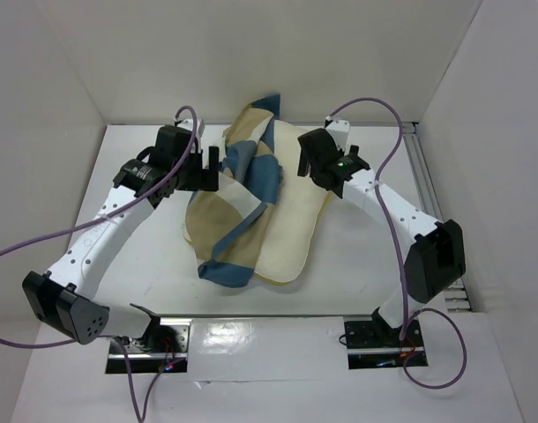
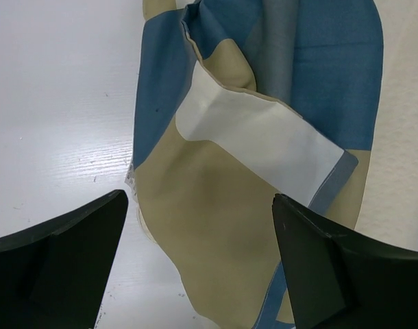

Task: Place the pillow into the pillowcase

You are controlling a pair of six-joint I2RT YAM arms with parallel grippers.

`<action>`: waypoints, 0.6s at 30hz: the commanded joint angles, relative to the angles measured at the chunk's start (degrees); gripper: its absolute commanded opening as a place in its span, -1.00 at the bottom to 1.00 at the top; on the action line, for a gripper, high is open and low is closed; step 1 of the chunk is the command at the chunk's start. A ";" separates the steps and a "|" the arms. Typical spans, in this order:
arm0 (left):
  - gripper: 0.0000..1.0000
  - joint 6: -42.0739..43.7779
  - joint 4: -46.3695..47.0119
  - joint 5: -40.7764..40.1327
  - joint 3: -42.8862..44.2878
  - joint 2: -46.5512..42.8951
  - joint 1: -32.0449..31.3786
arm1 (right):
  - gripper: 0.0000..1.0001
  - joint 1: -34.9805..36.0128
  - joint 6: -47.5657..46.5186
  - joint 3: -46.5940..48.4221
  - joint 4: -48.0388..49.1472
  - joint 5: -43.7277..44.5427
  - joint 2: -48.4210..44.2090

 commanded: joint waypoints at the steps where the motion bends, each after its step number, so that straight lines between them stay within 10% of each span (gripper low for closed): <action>1: 1.00 -1.04 -0.17 1.46 0.45 0.49 -0.75 | 1.00 1.10 2.82 3.03 -4.70 1.83 -0.47; 18: 0.93 -2.35 -5.89 1.38 1.25 12.44 -6.63 | 1.00 -0.22 -4.21 -8.92 9.63 -30.67 -5.49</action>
